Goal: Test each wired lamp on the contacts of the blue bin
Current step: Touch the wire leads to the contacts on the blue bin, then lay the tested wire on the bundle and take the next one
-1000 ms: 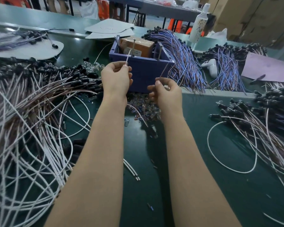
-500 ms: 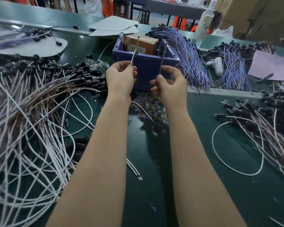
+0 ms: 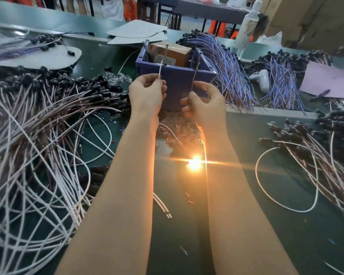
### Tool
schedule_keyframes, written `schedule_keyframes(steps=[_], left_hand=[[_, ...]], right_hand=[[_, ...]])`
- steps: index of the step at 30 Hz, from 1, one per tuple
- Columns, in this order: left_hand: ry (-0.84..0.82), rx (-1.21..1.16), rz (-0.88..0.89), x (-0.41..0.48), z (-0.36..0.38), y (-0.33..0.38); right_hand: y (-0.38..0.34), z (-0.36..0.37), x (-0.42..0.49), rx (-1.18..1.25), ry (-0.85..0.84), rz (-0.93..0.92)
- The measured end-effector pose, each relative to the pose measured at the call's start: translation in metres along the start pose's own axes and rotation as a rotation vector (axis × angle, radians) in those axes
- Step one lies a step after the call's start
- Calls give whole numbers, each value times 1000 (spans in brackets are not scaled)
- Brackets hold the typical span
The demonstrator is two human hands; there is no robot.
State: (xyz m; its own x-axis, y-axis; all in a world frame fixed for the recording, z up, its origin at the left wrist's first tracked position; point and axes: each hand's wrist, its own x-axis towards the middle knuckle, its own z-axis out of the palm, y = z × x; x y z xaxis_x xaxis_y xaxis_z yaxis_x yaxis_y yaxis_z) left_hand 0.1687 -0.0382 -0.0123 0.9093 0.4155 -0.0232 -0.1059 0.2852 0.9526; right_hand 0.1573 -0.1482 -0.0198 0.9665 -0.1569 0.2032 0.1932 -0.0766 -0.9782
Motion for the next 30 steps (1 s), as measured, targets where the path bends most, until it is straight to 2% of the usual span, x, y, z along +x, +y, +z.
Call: schedule_keyframes(steps=[4, 6, 9, 11, 13, 15, 16, 18, 20, 21, 23, 26, 28, 30], left_hand=[[-29, 86, 19, -5, -2, 4], [-166, 255, 18, -10, -2, 6], [-398, 449, -86, -22, 4, 10], [-402, 550, -58, -28, 9, 15], [-300, 625, 50, -33, 12, 22], [-190, 551, 124, -35, 16, 29], [-167, 443, 123, -37, 18, 35], [-139, 184, 85, -42, 22, 49], [-98, -30, 10, -48, 26, 63], [-92, -118, -23, -52, 29, 70], [-101, -254, -63, -59, 33, 78], [-95, -272, -71, -70, 39, 83], [7, 17, 38, -75, 41, 81], [157, 466, 267, -84, 44, 79]], right_hand=[[-3, -3, 1, 41, -38, 103], [-9, -6, 1, 145, -69, 138], [-22, -8, -3, 291, -118, 117], [-27, -9, -8, 145, -98, 42], [-33, -12, -12, -97, -40, -44], [-39, -19, -20, -225, -39, -51], [-41, -24, -26, -269, -98, 2], [-44, -36, -44, -349, -325, 163], [-43, -44, -64, -259, -503, 251], [-43, -48, -72, -148, -522, 239], [-42, -52, -81, 60, -425, 127], [-52, -64, -85, 289, -103, -1], [-61, -80, -85, 445, 98, -21], [-70, -101, -87, 514, 228, -61]])
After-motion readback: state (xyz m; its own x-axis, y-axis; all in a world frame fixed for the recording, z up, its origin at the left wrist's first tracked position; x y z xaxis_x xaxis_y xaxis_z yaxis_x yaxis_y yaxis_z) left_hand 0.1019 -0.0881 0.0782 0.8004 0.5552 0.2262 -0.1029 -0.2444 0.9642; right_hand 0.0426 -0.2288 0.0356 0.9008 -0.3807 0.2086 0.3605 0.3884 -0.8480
